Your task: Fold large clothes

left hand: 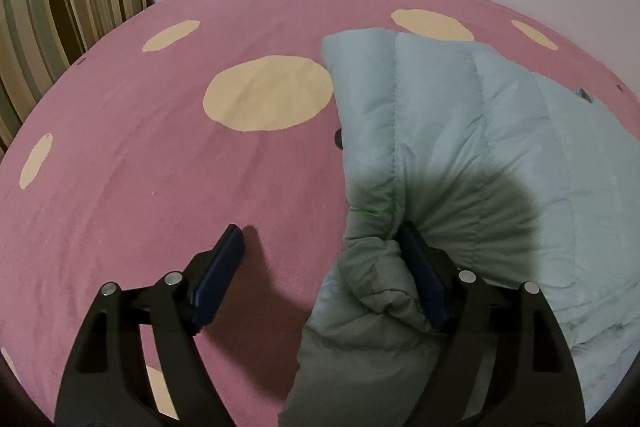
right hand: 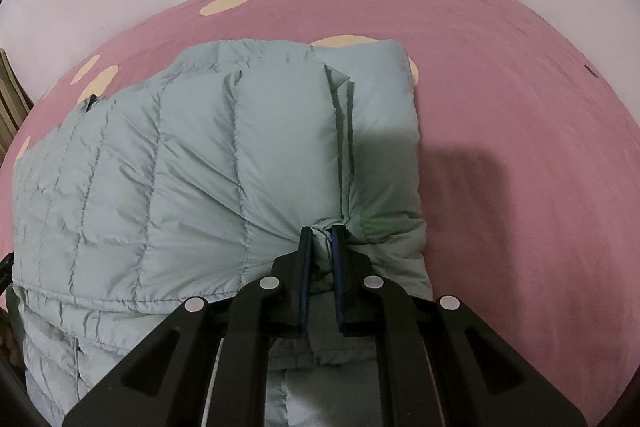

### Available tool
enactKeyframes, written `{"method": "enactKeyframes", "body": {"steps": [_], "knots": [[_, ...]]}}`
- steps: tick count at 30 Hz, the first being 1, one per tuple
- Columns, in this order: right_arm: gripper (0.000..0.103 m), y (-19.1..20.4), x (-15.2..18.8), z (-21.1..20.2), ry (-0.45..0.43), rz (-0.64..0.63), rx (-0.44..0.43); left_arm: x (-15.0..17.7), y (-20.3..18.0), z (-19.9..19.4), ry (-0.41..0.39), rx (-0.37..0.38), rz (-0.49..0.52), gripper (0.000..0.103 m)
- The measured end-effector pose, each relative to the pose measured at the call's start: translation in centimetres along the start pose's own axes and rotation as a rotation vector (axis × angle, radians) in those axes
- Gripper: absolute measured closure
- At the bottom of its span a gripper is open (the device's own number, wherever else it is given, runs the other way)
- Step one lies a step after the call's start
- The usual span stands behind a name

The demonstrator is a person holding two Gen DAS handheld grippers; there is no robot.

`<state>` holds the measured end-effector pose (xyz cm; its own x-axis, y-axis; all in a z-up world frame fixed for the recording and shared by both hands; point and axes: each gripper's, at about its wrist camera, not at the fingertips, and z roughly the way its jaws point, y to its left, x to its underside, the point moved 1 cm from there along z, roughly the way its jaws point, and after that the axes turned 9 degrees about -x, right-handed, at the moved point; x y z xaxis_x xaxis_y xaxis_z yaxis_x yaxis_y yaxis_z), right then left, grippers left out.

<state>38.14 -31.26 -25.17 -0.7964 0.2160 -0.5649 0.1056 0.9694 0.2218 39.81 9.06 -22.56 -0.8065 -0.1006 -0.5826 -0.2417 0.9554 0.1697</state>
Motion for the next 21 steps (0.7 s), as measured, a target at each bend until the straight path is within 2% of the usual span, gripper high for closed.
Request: {"method": "enactKeyframes", "body": {"steps": [3,6,9,11,14,18,21], "knots": [[0.092,-0.1,0.0,-1.2,-0.014,-0.002,-0.016,-0.3,0.6,-1.7,-0.017,-0.014,0.005,0.024],[0.091,0.3,-0.4,-3.4,-0.052,-0.020,-0.008,-0.8,1.4,-4.7,-0.090,0.008,-0.011,0.023],[0.078,1.1,-1.4,-5.1,-0.107,-0.030,-0.025,-2.1,0.5,-6.5,-0.152,0.026,0.003,0.017],[0.077,2.2,-2.6,-5.0,-0.121,-0.045,-0.060,-3.0,-0.6,-6.2,-0.163,0.039,0.028,0.017],[0.077,3.4,-4.2,-3.4,-0.108,-0.081,-0.061,-4.1,-2.1,-4.3,-0.132,0.040,0.039,0.017],[0.077,3.4,-5.1,0.2,-0.035,-0.093,-0.027,-4.2,-3.5,-1.1,-0.052,-0.019,0.087,0.017],[0.078,2.9,-4.9,2.8,0.028,-0.085,-0.028,-3.8,-3.6,1.0,0.017,0.009,0.076,0.016]]}}
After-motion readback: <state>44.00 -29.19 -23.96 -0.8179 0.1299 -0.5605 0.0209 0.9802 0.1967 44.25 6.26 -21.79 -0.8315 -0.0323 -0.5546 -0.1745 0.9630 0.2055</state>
